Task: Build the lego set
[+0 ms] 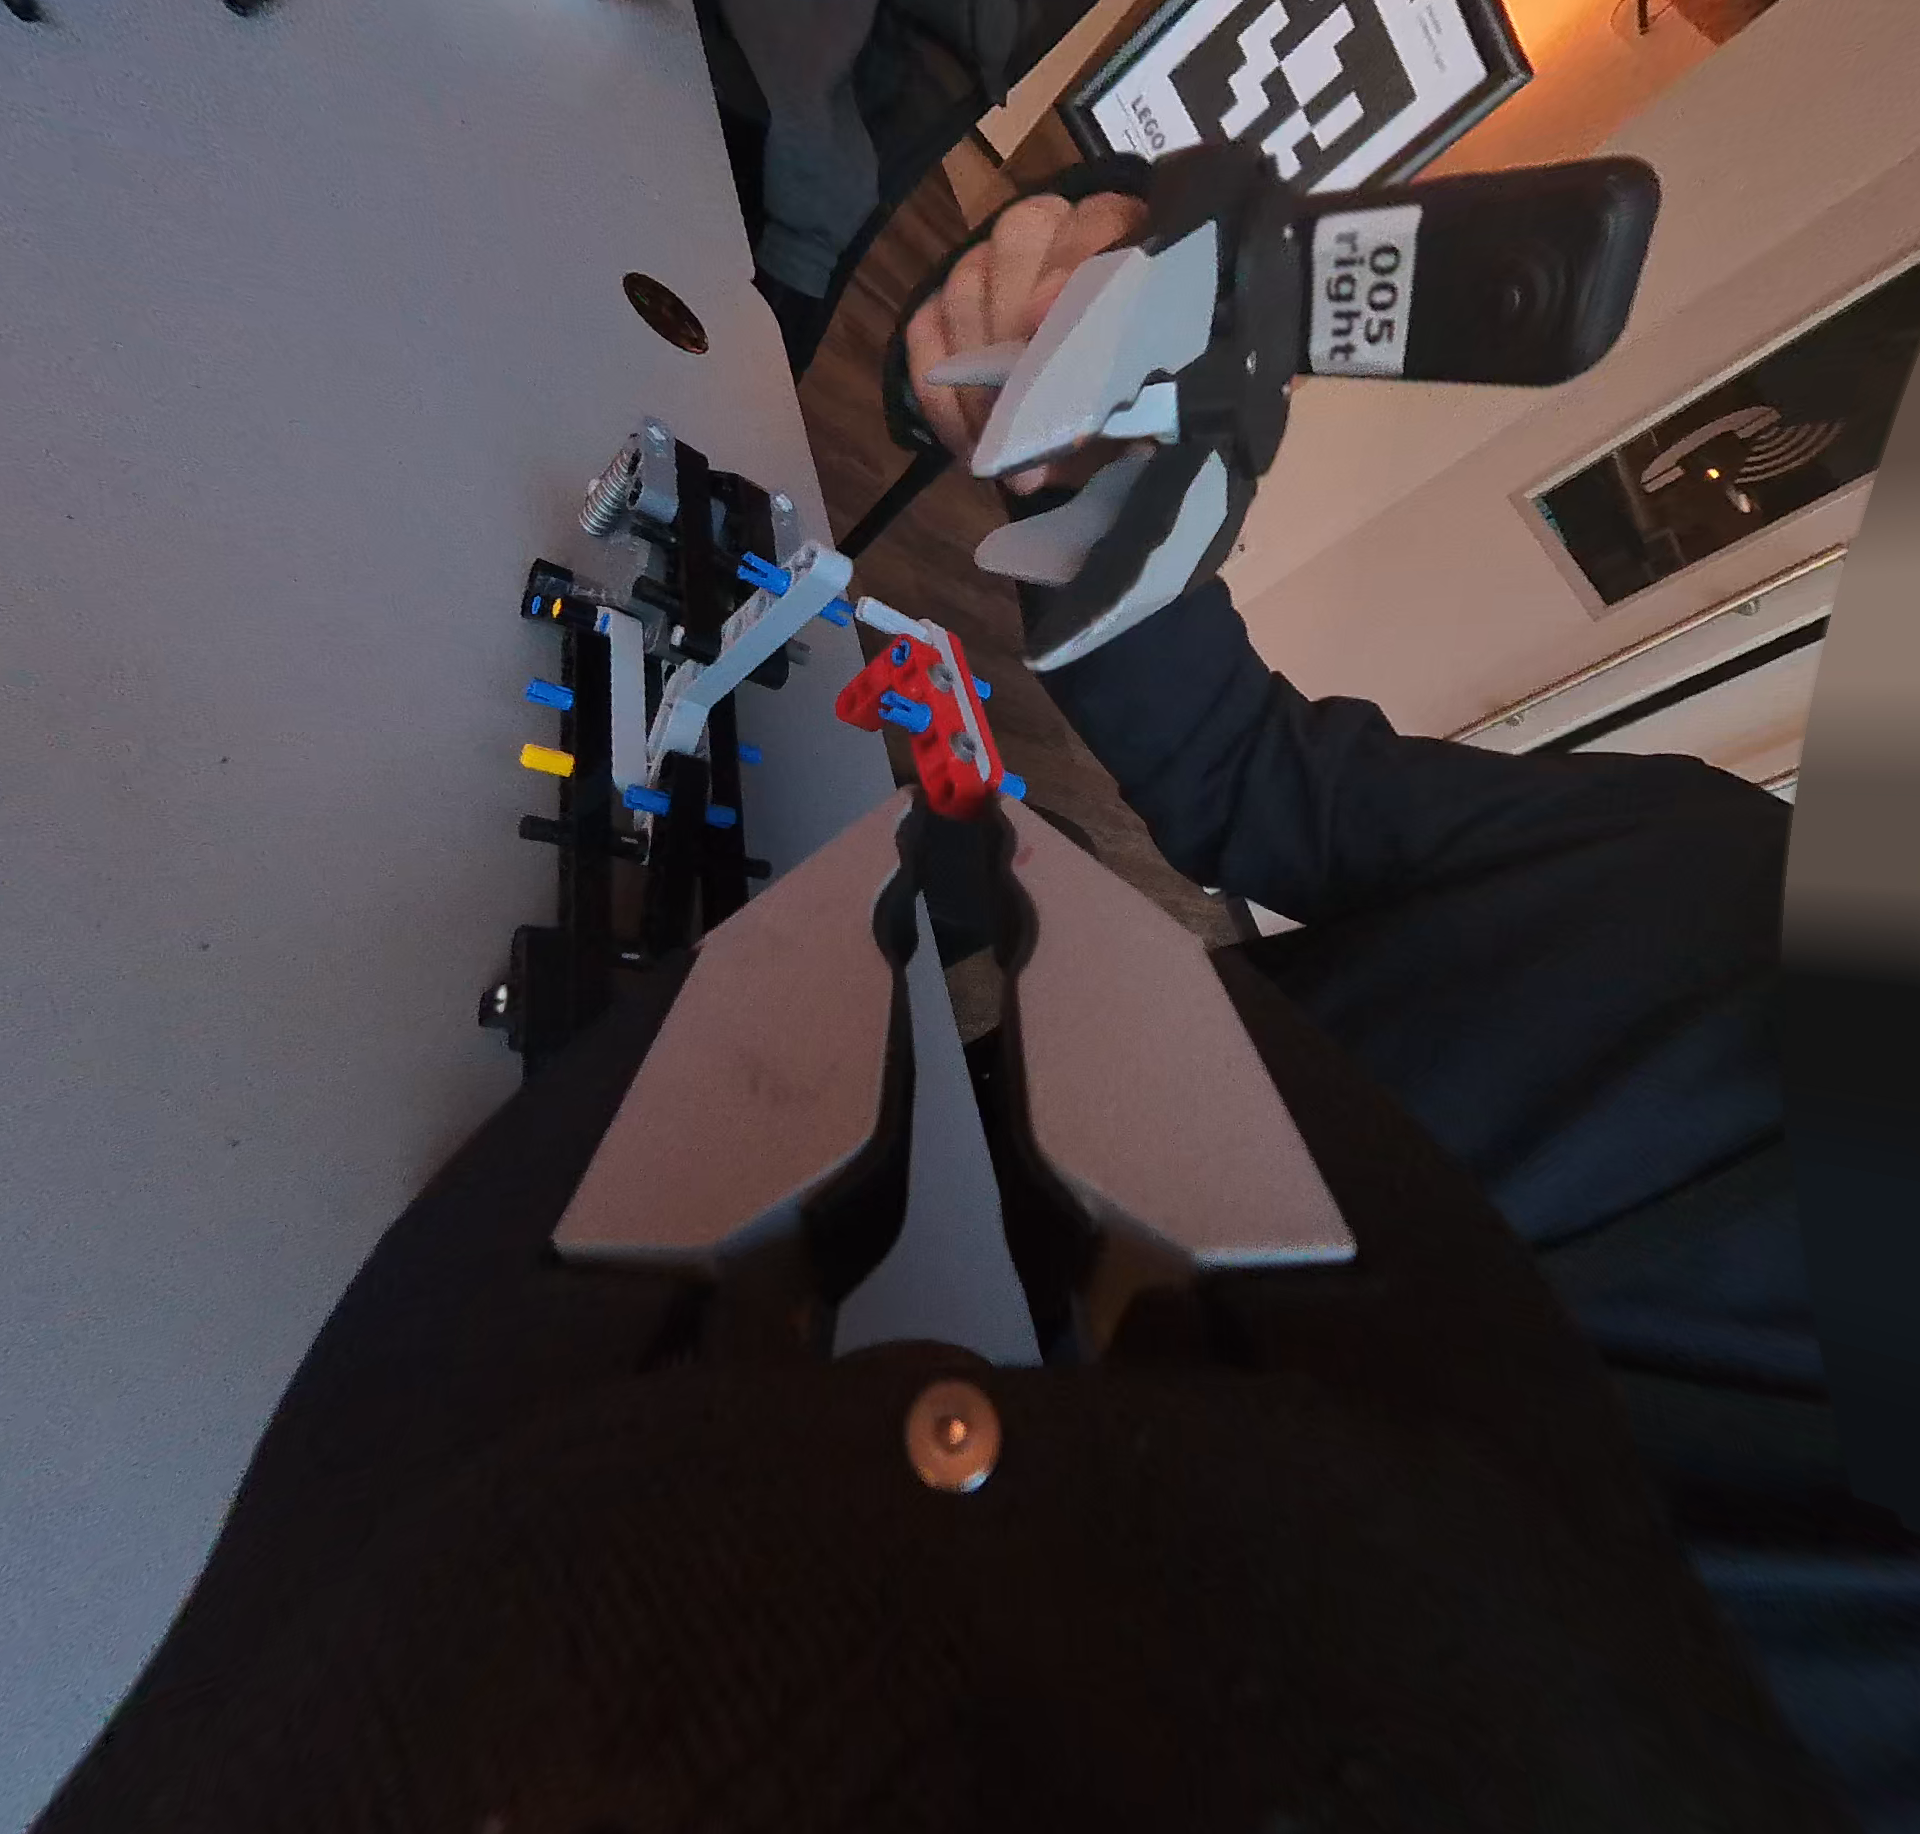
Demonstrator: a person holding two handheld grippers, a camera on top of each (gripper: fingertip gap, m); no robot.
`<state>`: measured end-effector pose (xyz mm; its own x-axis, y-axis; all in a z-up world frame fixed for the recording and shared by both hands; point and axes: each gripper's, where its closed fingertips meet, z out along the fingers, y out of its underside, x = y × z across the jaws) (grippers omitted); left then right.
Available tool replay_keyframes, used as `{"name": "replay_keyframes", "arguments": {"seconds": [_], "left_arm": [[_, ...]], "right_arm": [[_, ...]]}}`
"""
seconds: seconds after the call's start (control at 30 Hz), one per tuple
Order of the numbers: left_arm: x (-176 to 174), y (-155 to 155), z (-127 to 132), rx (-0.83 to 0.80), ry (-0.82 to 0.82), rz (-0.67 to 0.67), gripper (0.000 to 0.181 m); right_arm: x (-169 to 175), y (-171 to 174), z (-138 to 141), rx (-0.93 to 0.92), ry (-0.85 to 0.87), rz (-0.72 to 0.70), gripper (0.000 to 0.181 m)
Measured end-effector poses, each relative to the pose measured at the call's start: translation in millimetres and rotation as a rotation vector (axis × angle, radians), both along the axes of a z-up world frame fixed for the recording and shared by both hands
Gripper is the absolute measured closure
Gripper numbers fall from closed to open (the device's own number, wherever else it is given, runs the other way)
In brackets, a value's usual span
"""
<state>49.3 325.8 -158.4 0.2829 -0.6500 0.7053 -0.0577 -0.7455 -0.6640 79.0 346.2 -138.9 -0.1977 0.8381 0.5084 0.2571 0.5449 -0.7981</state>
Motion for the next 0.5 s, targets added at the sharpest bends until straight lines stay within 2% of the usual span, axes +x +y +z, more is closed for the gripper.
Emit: {"name": "replay_keyframes", "arguments": {"seconds": [0.23,0.5], "left_arm": [[4,-3,3,0.011,-0.03,-0.047,0.174],[3,1,0,0.017,-0.015,-0.035,0.174]], "right_arm": [[-9,9,-10,-0.045,-0.049,0.065,0.147],[-17,13,-19,-0.093,-0.095,0.145,0.147]]}}
